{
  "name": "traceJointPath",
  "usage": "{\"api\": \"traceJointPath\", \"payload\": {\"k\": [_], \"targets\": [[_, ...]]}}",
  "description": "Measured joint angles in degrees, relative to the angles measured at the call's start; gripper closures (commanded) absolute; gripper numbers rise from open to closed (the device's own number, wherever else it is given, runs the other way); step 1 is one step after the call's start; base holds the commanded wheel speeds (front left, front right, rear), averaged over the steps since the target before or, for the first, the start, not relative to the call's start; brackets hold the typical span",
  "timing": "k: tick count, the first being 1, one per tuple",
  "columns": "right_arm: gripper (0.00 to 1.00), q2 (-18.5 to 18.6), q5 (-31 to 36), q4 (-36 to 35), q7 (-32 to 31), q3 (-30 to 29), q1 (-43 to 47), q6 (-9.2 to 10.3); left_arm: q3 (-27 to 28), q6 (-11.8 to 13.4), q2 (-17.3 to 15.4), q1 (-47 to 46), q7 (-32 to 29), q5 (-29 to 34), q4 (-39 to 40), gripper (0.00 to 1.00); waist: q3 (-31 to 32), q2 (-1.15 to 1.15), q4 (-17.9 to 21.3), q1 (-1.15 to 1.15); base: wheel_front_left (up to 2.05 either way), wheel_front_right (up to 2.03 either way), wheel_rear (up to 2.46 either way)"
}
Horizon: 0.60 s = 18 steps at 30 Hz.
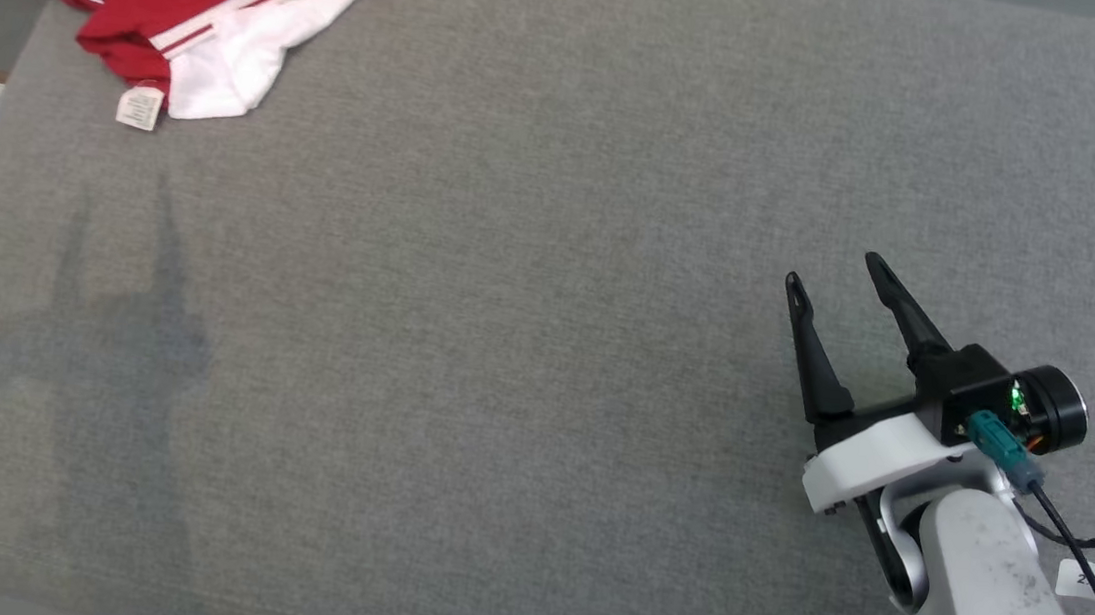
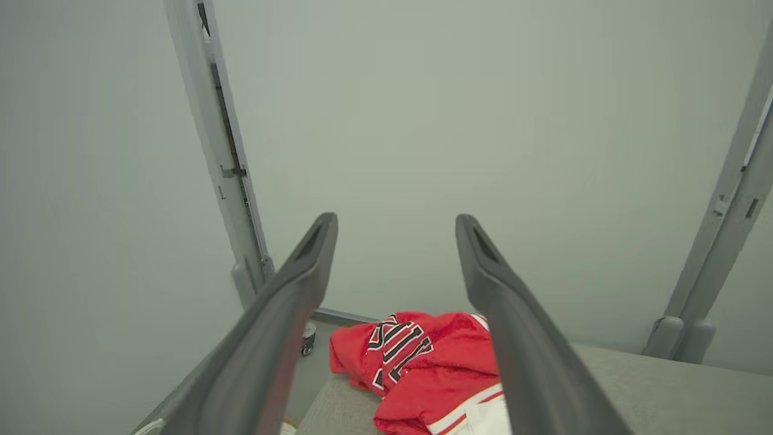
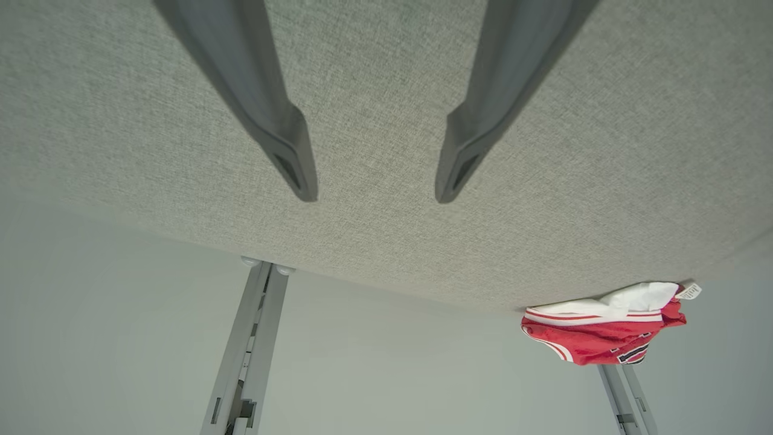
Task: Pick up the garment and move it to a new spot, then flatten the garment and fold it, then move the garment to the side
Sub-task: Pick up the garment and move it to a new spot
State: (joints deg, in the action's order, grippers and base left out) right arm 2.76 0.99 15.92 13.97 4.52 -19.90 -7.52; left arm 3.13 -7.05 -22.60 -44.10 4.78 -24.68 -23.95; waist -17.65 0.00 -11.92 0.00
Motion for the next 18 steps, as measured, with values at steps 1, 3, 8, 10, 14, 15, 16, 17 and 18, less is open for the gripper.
{"api": "traceJointPath", "payload": {"k": [1,3,8,10,14,15,16,17,18], "targets": [[0.00,0.00,0.52,-0.37,-0.27,0.22,-0.23,0.00,-0.46,-0.01,-0.59,-1.07,-0.40,0.08,-1.47,0.00,-0.77,0.00,0.45,0.00,0.00,0.00,0.00],[0.00,0.03,1.25,-1.30,-0.81,0.47,-0.91,0.00,-1.65,-0.08,-1.57,-3.30,-1.43,0.16,-5.37,0.00,-2.78,0.00,1.53,0.00,0.00,0.00,0.00],[0.00,0.04,2.68,-3.58,-1.71,0.32,-1.72,0.00,-3.79,-0.33,-1.98,-7.50,-3.27,-1.40,-12.90,0.00,-7.40,0.00,3.81,0.00,0.00,0.00,0.00],[0.00,0.04,3.11,-4.69,-1.88,0.26,-1.92,0.00,-4.86,-0.35,-1.82,-8.85,-4.69,-3.32,-15.81,0.00,-9.30,0.00,4.66,0.00,0.00,0.00,0.00],[0.00,0.03,3.82,-6.90,-2.47,0.18,-1.91,0.00,-8.90,-0.44,-1.65,-10.18,-8.24,-7.30,-18.66,0.00,-12.53,0.00,5.99,0.00,0.00,0.00,0.00],[0.00,0.03,4.11,-7.37,-2.71,0.13,-1.91,0.00,-9.94,-0.45,-1.67,-10.38,-9.11,-8.03,-18.96,0.00,-13.16,0.00,6.22,0.00,0.00,0.00,0.00],[0.00,0.00,4.26,-8.05,-2.87,0.11,-1.93,0.00,-11.13,-0.45,-1.72,-10.48,-9.85,-9.00,-19.16,0.00,-13.89,0.00,6.46,0.00,0.00,0.00,0.00],[0.00,-0.02,4.53,-8.69,-2.98,0.11,-1.97,0.00,-12.43,-0.45,-1.85,-10.51,-10.48,-10.10,-19.36,0.00,-14.60,0.00,6.68,0.00,0.00,0.00,0.00],[0.00,-0.02,4.64,-9.18,-3.24,0.12,-1.99,0.00,-13.29,-0.45,-1.98,-10.51,-10.93,-10.80,-19.51,0.00,-15.10,0.00,6.84,0.00,0.00,0.00,0.00]]}}
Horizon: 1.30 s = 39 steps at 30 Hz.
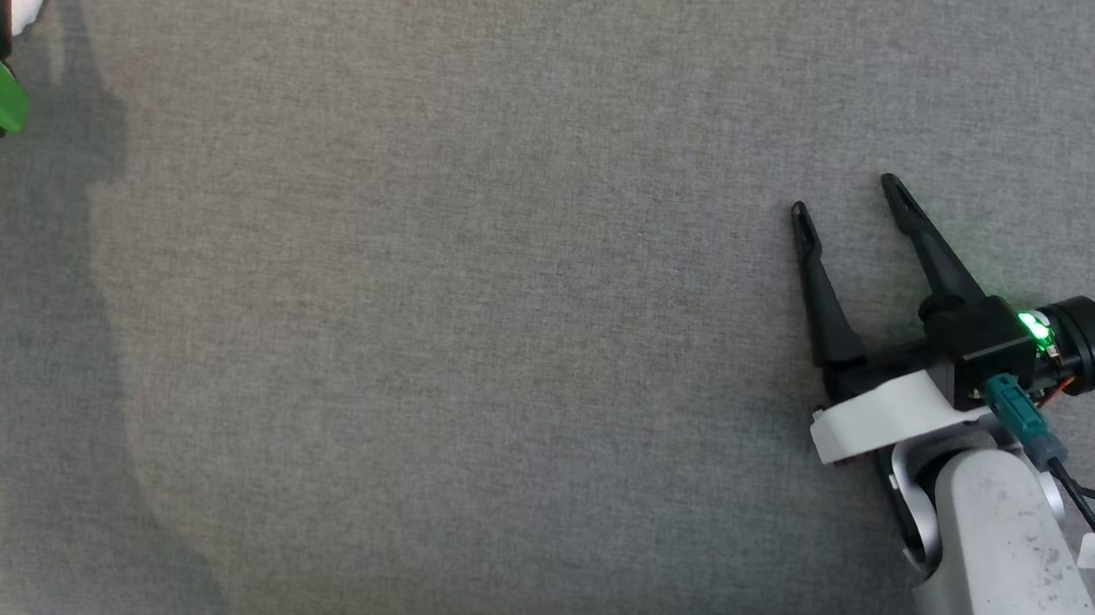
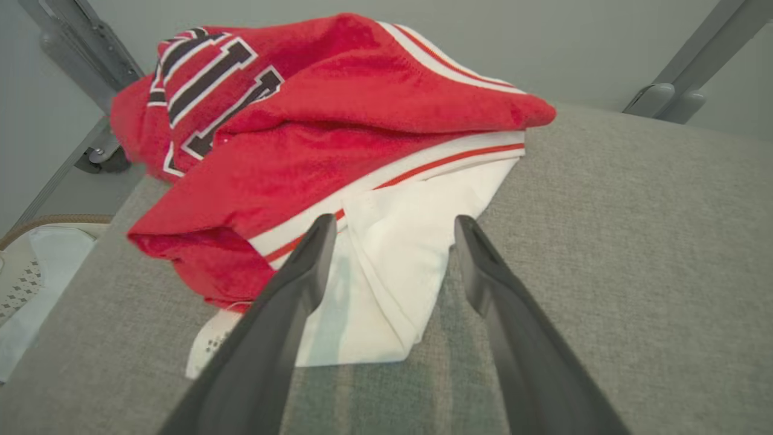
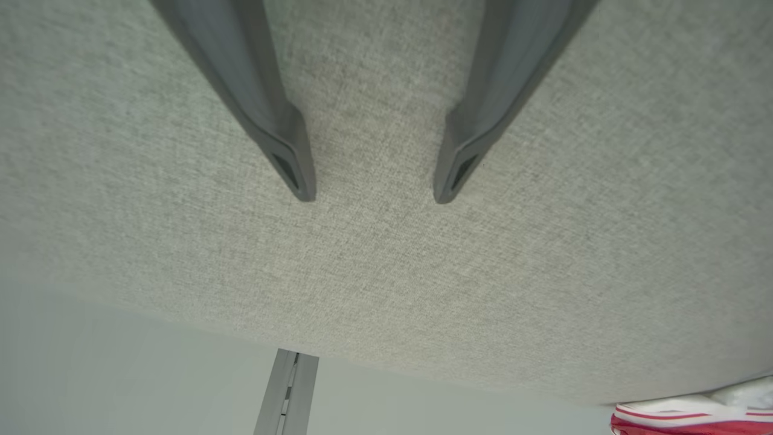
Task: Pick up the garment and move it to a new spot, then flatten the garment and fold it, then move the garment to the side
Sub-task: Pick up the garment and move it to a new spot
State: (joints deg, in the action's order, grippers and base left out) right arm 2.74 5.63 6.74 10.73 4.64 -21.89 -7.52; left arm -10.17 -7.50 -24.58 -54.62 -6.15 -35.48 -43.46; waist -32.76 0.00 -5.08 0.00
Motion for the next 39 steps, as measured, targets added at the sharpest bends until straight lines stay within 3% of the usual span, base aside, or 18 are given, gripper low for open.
{"api": "traceJointPath", "payload": {"k": [8,17,18,19,20,22,32,39], "targets": [[0.00,-0.08,0.62,-3.76,-0.89,0.05,0.01,-0.01,-6.57,-0.01,-2.43,-0.62,-1.01,-2.88,-2.27,0.00,-2.99,0.00,0.99,0.00,0.00,0.00,0.00],[0.00,-0.10,0.69,-5.09,-1.20,-0.30,0.23,-0.01,-10.14,-0.02,-4.47,-2.86,-1.18,-4.88,-4.99,0.00,-3.52,0.00,2.09,0.00,0.00,0.00,0.00],[0.00,-0.09,0.69,-5.14,-1.20,-0.40,0.24,-0.01,-10.26,-0.03,-4.67,-3.17,-0.85,-4.91,-5.45,0.17,-3.52,0.00,2.27,0.00,0.00,0.00,0.00],[0.00,-0.07,0.69,-5.17,-1.19,-0.45,0.28,-0.01,-10.26,-0.03,-4.78,-3.60,-0.49,-4.91,-6.06,0.50,-3.52,0.00,2.44,0.00,0.00,0.00,0.00],[0.00,-0.07,0.68,-5.20,-1.18,-0.48,0.32,-0.01,-10.23,-0.03,-4.81,-3.92,-0.22,-4.91,-6.57,0.72,-3.51,0.00,2.57,0.00,0.00,0.00,0.00],[0.00,-0.07,0.63,-5.20,-1.11,-0.54,0.43,-0.01,-10.17,-0.03,-4.86,-4.51,1.24,-4.91,-7.56,1.00,-3.46,0.00,2.86,0.00,0.00,0.00,0.00],[0.00,0.02,-0.83,-2.89,0.49,-0.79,1.04,-0.01,-10.56,-0.03,-6.09,-6.71,9.95,-3.52,-8.77,1.00,-1.34,0.00,3.33,0.00,0.00,0.00,0.00],[0.00,0.04,-3.23,1.45,2.31,-0.68,1.41,-0.01,-13.82,-0.03,-7.04,-6.99,10.69,-4.03,-4.32,1.00,2.99,0.00,3.66,0.00,0.00,0.00,0.00]]}}
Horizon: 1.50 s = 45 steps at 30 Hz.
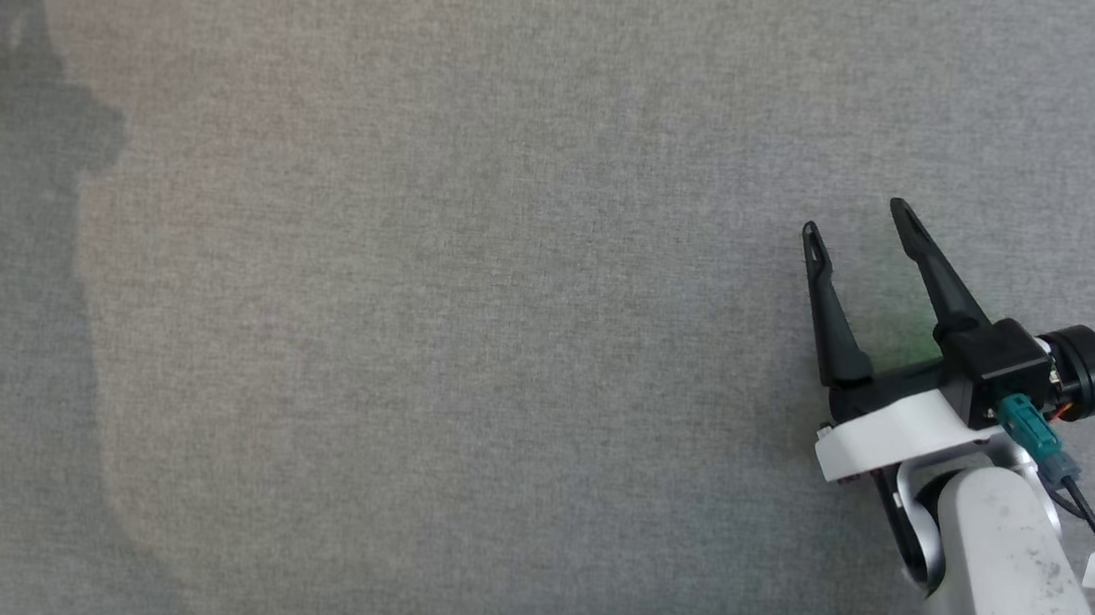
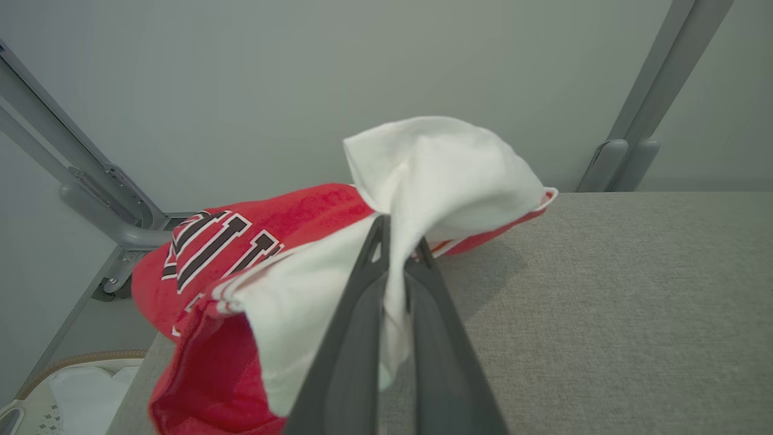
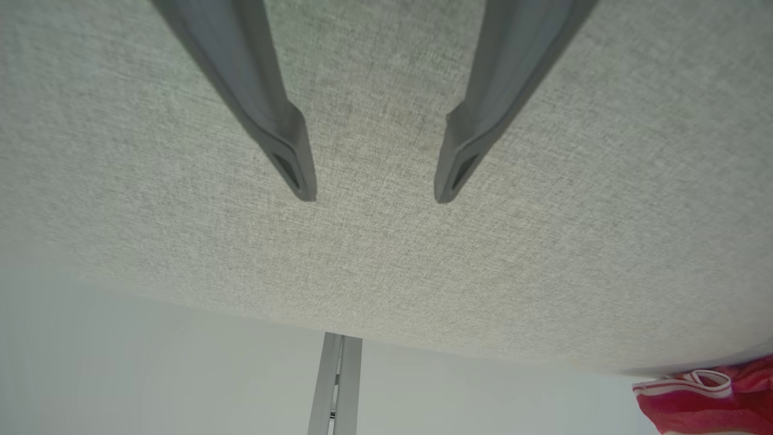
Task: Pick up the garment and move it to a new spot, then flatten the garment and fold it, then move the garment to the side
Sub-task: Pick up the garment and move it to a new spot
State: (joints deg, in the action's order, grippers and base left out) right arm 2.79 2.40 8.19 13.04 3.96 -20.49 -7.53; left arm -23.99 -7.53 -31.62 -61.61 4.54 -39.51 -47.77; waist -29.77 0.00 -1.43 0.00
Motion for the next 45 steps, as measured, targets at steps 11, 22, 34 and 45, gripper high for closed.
{"api": "traceJointPath", "payload": {"k": [11,22,34,45], "targets": [[0.00,0.01,-6.10,5.60,1.82,1.36,2.52,0.00,-6.73,0.00,-2.56,-2.05,-2.99,2.63,10.71,1.00,10.51,0.00,1.96,0.00,0.00,0.00,0.00],[0.00,0.01,-10.02,5.26,1.96,0.52,4.57,0.00,-11.94,1.20,8.09,-6.68,-5.71,4.14,20.60,1.00,18.80,0.00,7.64,0.00,0.00,0.00,0.00],[0.00,0.01,-9.85,4.52,1.96,-2.54,4.71,0.00,-10.48,4.35,16.28,-8.74,-4.49,-0.21,22.17,1.00,21.87,0.00,11.14,-0.01,0.00,0.00,0.00],[0.00,-0.01,-10.21,4.64,1.96,-3.22,5.10,0.00,-6.62,7.60,16.52,11.00,0.60,-7.71,10.24,1.00,19.66,0.00,10.23,0.00,0.00,0.00,0.00]]}}
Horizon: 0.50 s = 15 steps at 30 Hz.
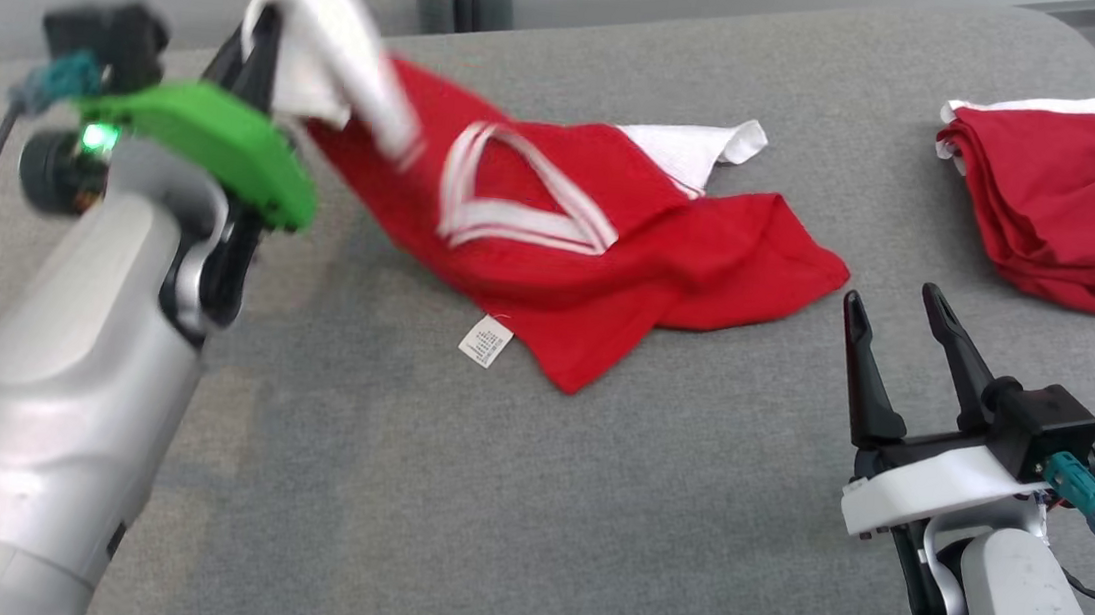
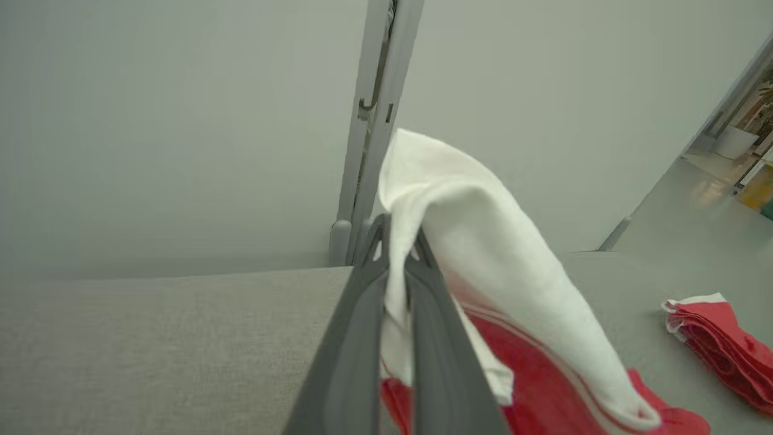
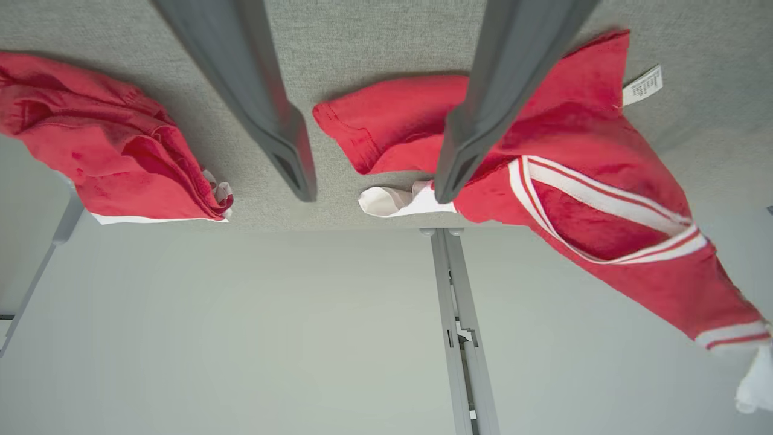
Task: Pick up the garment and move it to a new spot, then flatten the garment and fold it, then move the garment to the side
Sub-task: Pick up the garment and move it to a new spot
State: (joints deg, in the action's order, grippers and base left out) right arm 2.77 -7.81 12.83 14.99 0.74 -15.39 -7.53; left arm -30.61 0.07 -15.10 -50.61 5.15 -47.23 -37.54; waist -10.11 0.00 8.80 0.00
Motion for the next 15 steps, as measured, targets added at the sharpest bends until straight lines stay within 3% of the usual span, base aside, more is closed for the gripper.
{"api": "traceJointPath", "payload": {"k": [7,14,15], "targets": [[0.00,0.02,-0.03,0.05,0.01,-0.04,-0.51,0.00,2.87,0.48,-1.91,6.16,6.11,-1.58,-7.93,1.00,-2.24,0.00,-0.51,0.00,0.00,0.00,0.00],[0.00,0.01,0.26,0.44,0.00,-0.03,-0.64,0.00,5.47,-0.66,-1.21,9.89,9.13,-2.90,-12.17,1.00,-3.77,0.00,-1.30,0.00,0.00,0.00,0.00],[0.00,0.01,0.33,0.48,0.00,-0.03,-0.74,0.00,5.88,-0.83,-0.94,10.40,9.42,-2.92,-12.58,0.85,-3.91,0.00,-1.48,0.00,0.00,0.00,0.00]]}}
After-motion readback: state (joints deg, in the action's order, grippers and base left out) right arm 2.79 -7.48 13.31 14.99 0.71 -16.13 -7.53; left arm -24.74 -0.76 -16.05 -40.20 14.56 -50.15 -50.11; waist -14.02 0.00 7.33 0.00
